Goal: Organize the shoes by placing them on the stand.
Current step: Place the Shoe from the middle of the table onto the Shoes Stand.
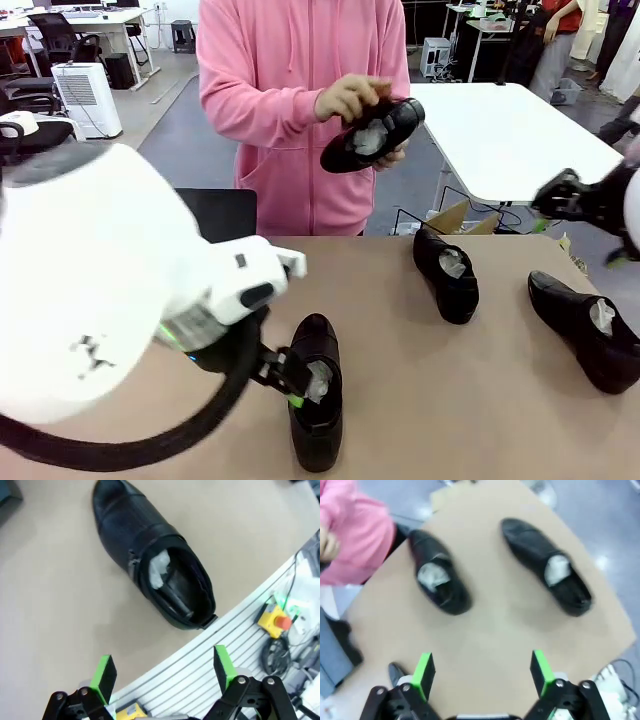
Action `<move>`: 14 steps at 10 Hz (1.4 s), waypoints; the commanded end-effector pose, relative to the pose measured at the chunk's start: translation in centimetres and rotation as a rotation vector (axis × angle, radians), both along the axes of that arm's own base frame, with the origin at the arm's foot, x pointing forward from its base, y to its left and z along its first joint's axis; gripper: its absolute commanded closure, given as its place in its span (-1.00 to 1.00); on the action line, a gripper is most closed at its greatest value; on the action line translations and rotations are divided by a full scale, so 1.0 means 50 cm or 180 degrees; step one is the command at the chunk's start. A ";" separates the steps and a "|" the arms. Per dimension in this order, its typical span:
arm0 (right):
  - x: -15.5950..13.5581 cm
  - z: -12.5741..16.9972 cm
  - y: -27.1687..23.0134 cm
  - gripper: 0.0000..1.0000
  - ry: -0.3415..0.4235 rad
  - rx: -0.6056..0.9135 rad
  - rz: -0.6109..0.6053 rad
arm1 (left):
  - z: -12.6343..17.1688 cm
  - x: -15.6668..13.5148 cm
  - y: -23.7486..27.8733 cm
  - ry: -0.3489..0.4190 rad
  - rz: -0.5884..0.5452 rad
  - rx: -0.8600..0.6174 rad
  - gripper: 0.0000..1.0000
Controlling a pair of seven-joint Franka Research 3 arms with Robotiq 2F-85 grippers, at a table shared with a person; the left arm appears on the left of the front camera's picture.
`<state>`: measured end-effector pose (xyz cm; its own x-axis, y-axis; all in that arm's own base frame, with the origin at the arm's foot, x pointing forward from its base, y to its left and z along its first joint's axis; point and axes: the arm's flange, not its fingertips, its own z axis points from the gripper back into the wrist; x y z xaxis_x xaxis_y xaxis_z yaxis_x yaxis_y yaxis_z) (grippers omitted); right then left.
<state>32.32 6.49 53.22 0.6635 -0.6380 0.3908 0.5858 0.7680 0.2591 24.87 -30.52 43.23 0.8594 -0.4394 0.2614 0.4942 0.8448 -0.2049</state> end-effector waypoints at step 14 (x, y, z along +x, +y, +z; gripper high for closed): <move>0.000 0.000 0.000 -1.00 0.0000 0.0000 0.0000 | -0.095 0.053 -0.264 0.0064 0.0736 0.0317 -0.95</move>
<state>32.10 6.59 53.22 0.6683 -0.6352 0.3871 0.5897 0.7696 0.2449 27.12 -41.55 38.79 0.9308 -0.2974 0.2124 0.3273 0.9370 -0.1222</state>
